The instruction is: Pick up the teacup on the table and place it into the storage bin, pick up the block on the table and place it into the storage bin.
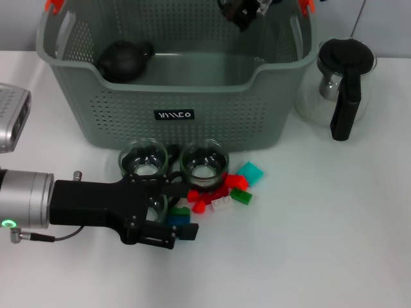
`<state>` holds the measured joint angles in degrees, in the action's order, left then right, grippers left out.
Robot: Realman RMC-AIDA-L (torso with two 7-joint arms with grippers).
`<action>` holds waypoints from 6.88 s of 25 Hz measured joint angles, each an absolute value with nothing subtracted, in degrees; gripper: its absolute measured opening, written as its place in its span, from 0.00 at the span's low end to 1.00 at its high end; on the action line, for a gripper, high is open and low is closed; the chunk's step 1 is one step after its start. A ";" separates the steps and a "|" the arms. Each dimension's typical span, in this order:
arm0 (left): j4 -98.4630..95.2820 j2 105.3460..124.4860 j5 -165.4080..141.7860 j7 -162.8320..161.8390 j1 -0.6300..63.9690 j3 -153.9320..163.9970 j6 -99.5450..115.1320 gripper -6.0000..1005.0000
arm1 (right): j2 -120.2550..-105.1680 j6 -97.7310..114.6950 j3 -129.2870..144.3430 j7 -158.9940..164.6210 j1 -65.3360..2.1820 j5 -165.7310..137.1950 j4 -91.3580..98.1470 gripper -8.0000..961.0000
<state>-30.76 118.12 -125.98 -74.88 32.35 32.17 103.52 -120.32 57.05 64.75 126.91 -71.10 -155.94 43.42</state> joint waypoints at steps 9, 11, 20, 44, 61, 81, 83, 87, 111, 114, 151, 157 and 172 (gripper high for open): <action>-30.76 118.12 -125.96 -74.78 32.80 32.40 103.69 0.82 | -120.32 57.02 66.46 126.92 -71.18 -155.90 43.60 0.07; -30.76 118.12 -125.98 -74.82 32.89 32.43 103.75 0.82 | -120.36 57.00 67.04 127.09 -71.26 -155.90 43.39 0.07; -30.81 118.12 -125.62 -74.41 32.55 32.16 104.37 0.82 | -120.41 57.46 67.61 127.58 -71.32 -155.73 42.68 0.07; -30.76 118.12 -125.62 -72.85 32.30 32.30 104.51 0.82 | -120.31 57.47 68.26 136.69 -72.04 -155.74 37.83 0.07; -30.89 118.12 -126.04 -71.71 31.70 32.01 105.31 0.81 | -120.25 55.17 70.40 141.71 -71.81 -155.74 35.00 0.07; -30.76 118.12 -125.73 -71.37 31.38 31.99 105.31 0.81 | -120.03 52.56 70.39 142.46 -70.98 -156.53 32.76 0.07; -30.76 118.12 -125.72 -71.36 31.37 31.99 105.32 0.81 | -120.07 52.31 70.40 142.48 -70.93 -157.00 32.71 0.07; -30.76 118.12 -125.72 -71.37 31.31 31.99 105.35 0.81 | -120.18 51.73 70.40 142.51 -70.75 -157.23 32.85 0.07; -30.76 118.21 -125.59 -71.29 31.02 31.91 105.38 0.80 | -120.56 49.35 70.75 141.36 -71.57 -156.68 32.19 0.07; -30.76 118.21 -125.59 -71.28 31.02 31.90 105.38 0.80 | -120.65 48.39 71.73 141.35 -71.65 -155.86 31.38 0.07; -30.76 118.22 -125.76 -71.19 31.02 31.91 105.38 0.79 | -120.59 42.84 75.07 141.15 -71.01 -152.93 29.24 0.11; -30.76 118.22 -125.68 -71.19 31.02 31.91 105.38 0.79 | -120.58 43.43 75.05 140.80 -71.01 -152.93 30.12 0.32; -30.76 118.21 -125.72 -71.22 30.73 31.77 105.37 0.79 | -120.09 51.26 74.09 137.34 -64.78 -145.53 50.62 0.71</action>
<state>-30.76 118.21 -125.72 -71.22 30.73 31.77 105.37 -120.09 51.26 74.09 137.34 -64.78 -145.53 50.62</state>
